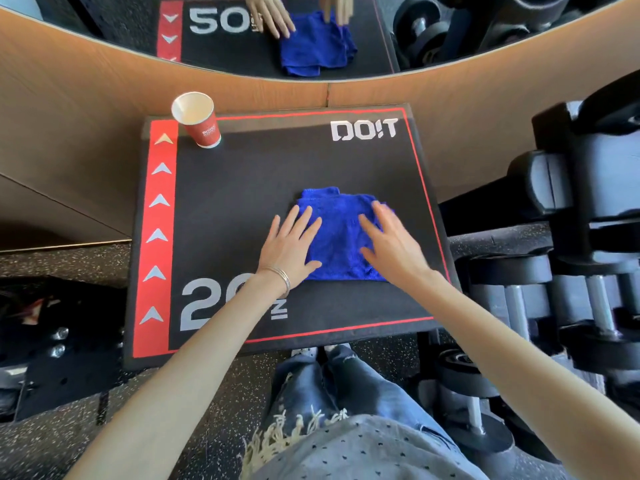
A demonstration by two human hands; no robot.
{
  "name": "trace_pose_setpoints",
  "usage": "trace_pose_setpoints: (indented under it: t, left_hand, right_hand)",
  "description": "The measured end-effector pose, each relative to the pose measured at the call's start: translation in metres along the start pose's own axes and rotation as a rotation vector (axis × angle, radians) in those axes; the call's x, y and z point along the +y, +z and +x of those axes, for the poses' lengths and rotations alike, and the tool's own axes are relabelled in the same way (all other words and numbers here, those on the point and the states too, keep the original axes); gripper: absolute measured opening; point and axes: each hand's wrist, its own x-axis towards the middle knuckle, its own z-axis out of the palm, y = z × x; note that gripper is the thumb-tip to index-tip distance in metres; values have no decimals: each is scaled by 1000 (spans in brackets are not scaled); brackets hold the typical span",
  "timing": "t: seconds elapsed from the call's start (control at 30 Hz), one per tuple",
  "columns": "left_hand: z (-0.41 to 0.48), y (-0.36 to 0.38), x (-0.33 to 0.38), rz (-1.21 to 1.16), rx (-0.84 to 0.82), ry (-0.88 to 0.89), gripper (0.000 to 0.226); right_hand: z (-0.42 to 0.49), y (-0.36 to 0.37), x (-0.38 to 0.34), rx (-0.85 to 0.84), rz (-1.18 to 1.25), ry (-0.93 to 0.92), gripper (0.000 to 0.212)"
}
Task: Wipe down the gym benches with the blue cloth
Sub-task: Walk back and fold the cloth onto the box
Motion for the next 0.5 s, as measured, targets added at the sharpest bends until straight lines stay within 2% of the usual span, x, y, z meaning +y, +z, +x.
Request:
trace_pose_setpoints:
  t: [0.07, 0.17, 0.5]
  left_hand:
    - [2, 4, 1, -15, -55, 51, 81]
    - [9, 10, 6, 27, -147, 112, 80]
    - [54, 3, 5, -53, -194, 95, 80]
  right_hand:
    - [-2, 10, -23, -101, 29, -82, 63]
    - [-1, 25, -24, -243, -58, 21, 71]
    - [31, 29, 5, -232, 27, 161, 69]
